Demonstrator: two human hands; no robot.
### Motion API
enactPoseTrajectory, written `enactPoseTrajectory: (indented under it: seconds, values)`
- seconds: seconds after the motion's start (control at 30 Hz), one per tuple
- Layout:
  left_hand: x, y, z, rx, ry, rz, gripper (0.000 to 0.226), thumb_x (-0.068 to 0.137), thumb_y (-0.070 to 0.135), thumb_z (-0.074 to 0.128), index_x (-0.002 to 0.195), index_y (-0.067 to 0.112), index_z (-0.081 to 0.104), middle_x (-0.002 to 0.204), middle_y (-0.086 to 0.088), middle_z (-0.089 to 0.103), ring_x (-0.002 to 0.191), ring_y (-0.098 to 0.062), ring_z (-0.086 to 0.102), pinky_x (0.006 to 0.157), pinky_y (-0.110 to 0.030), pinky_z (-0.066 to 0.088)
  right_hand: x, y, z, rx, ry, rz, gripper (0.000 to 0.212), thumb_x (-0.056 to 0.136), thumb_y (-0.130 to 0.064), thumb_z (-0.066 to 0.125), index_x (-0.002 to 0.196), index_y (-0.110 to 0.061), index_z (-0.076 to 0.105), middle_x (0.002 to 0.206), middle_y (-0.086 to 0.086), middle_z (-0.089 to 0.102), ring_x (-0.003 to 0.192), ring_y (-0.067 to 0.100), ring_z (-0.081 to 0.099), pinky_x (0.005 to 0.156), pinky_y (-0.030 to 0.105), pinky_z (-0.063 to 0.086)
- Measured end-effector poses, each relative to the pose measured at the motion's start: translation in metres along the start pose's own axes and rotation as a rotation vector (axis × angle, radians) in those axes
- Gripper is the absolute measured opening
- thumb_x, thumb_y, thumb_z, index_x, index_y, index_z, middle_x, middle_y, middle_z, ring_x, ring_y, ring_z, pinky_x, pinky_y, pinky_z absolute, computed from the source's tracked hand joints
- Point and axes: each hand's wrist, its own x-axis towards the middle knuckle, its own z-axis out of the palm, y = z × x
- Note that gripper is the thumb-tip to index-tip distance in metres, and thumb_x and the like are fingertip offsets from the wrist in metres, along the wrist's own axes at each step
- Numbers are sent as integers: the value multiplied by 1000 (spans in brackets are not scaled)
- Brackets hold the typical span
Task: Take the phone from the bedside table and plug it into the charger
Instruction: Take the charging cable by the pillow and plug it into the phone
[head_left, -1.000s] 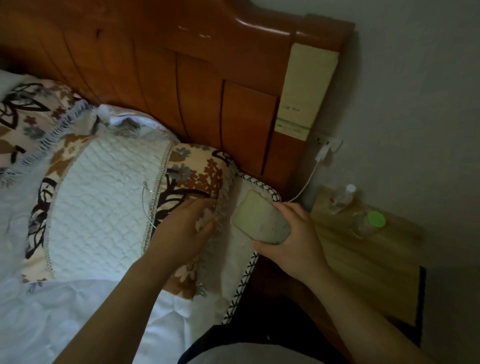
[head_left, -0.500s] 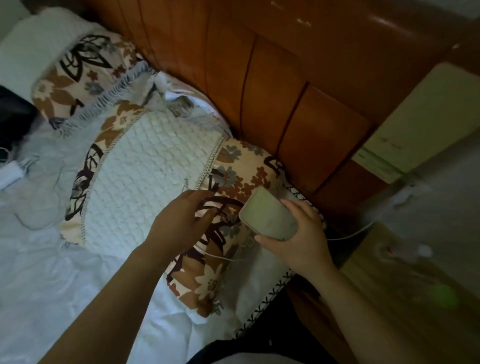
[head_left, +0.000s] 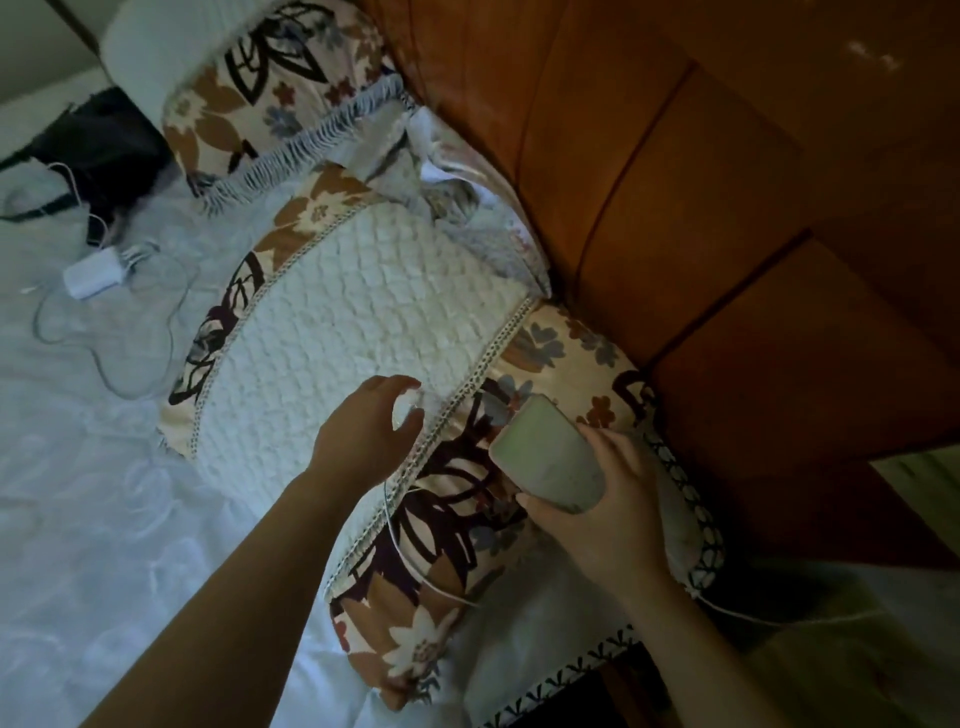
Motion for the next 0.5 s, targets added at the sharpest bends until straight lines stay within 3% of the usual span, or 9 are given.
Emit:
enactPoseTrajectory:
  seconds: [0.2,0.5]
  values:
    - [22,-15,28,-12,53,-110,34,86,28,57,118,18,55,120,-7,59,104,-23,58,80,-38,51,32,9,19,-12,-101,-17,82,54,-54,77,125,-25,46,117,-17,33,111,10,37,87,34,40]
    - [20,-17,53,9,185,-203,20,84,39,59,96,23,61,112,1,56,99,-19,52,61,-31,43,33,15,28,-1,-135,21,82,54,-54,77,125,-26,47,115,-18,35,109,6,35,89,47,45]
